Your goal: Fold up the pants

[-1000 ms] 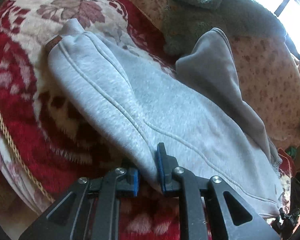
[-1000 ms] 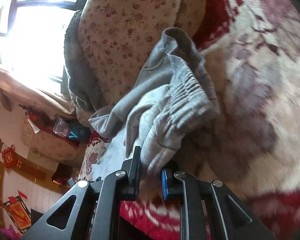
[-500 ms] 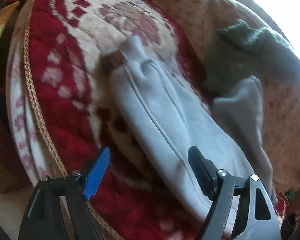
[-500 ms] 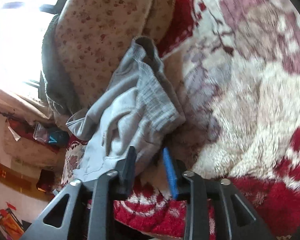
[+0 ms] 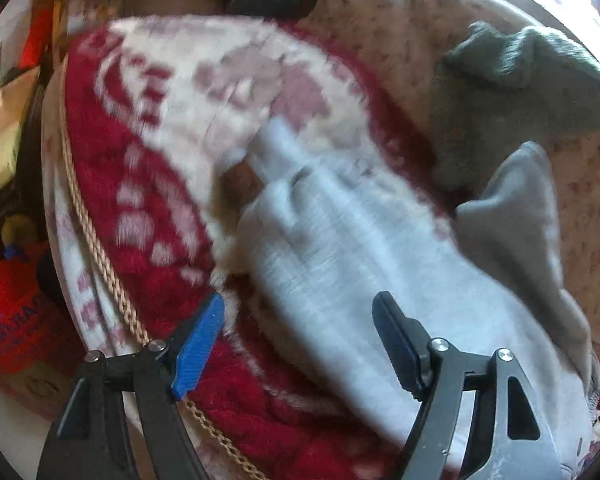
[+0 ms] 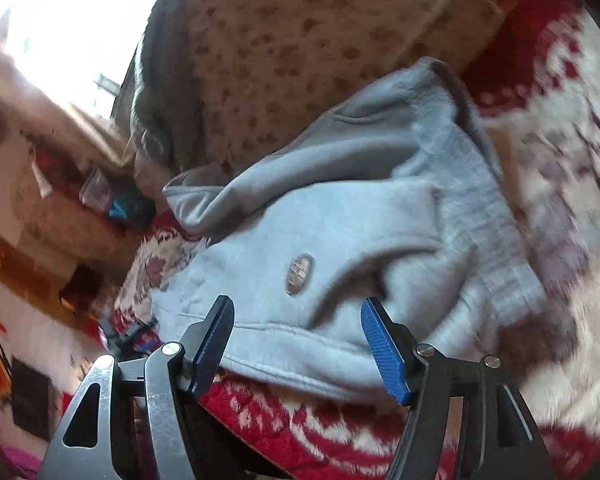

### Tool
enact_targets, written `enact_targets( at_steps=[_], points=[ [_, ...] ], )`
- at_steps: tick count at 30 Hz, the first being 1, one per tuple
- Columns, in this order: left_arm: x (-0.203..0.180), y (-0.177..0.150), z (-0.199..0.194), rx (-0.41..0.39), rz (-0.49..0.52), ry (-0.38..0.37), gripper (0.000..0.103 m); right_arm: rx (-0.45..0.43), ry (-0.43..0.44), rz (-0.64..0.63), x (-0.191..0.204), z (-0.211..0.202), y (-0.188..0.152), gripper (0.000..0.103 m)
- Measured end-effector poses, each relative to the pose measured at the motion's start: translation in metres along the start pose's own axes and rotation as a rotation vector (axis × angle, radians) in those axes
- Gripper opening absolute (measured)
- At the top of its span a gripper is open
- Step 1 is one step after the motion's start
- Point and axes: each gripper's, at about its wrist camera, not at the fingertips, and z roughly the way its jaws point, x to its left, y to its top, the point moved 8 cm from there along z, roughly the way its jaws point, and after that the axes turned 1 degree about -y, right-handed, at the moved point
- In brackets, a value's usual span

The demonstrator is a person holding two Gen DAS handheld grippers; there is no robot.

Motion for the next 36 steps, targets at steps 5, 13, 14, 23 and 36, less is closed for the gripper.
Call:
enact_targets(
  at_steps=[5, 13, 14, 23, 36],
  points=[
    [-0.057, 0.028, -0.017, -0.035, 0.106, -0.106, 0.094, 0.042, -0.04, -0.191, 0.025, 0.03, 0.041, 0.088],
    [-0.18, 0.071, 0.012, 0.043, 0.283, -0.27, 0.095, 0.148, -0.152, -0.429, 0.027, 0.104, 0.133, 0.089],
    [-0.196, 0.078, 0.017, 0.05, 0.308, -0.291, 0.095, 0.167, -0.179, -0.457, 0.024, 0.117, 0.147, 0.089],
    [-0.286, 0.131, 0.077, 0.115, 0.513, -0.21, 0.095, 0.366, -0.231, -0.742, 0.019, 0.189, 0.176, 0.09],
    [-0.356, 0.11, 0.173, 0.245, 0.937, -0.016, 0.095, 0.627, -0.194, -0.843, -0.004, 0.238, 0.169, 0.094]
  ],
)
